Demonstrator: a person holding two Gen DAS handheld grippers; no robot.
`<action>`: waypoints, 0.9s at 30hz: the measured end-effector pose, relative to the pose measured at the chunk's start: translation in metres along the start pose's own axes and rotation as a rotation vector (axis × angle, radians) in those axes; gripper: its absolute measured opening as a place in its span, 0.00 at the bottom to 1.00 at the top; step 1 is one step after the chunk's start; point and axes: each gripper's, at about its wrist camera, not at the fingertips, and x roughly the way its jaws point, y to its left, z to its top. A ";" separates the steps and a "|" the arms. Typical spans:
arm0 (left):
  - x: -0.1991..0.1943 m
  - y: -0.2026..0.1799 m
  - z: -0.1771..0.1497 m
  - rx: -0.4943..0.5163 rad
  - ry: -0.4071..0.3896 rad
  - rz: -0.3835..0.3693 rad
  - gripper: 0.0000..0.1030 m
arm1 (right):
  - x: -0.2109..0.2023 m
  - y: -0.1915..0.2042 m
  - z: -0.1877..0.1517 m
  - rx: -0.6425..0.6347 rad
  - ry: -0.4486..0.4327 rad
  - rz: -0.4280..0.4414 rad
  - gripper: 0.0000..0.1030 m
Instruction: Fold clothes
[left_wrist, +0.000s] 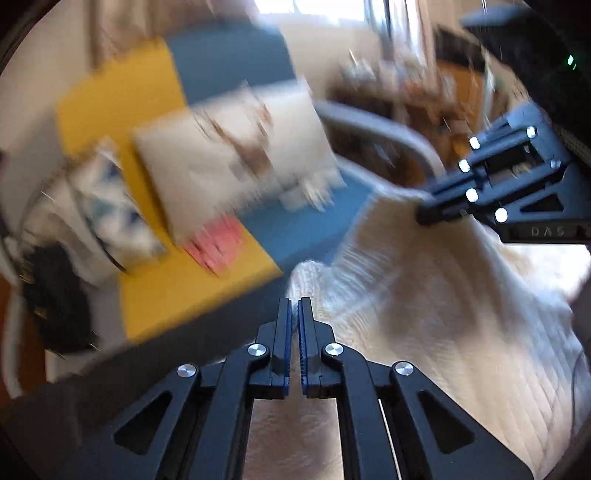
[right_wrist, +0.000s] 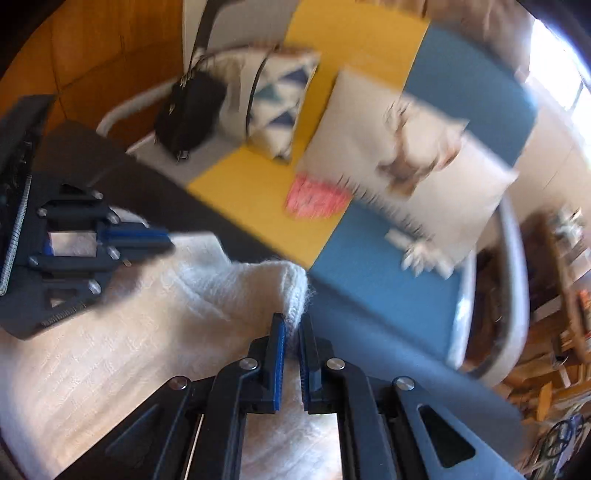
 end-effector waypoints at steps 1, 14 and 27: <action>-0.004 -0.003 0.000 -0.003 -0.047 0.082 0.00 | 0.006 0.001 -0.002 -0.006 0.000 -0.028 0.05; 0.034 0.002 -0.018 -0.093 0.166 0.077 0.04 | 0.016 -0.045 -0.005 0.276 -0.009 0.058 0.24; 0.068 -0.015 -0.017 0.093 0.250 0.075 0.03 | 0.027 -0.116 -0.070 0.236 0.236 -0.008 0.24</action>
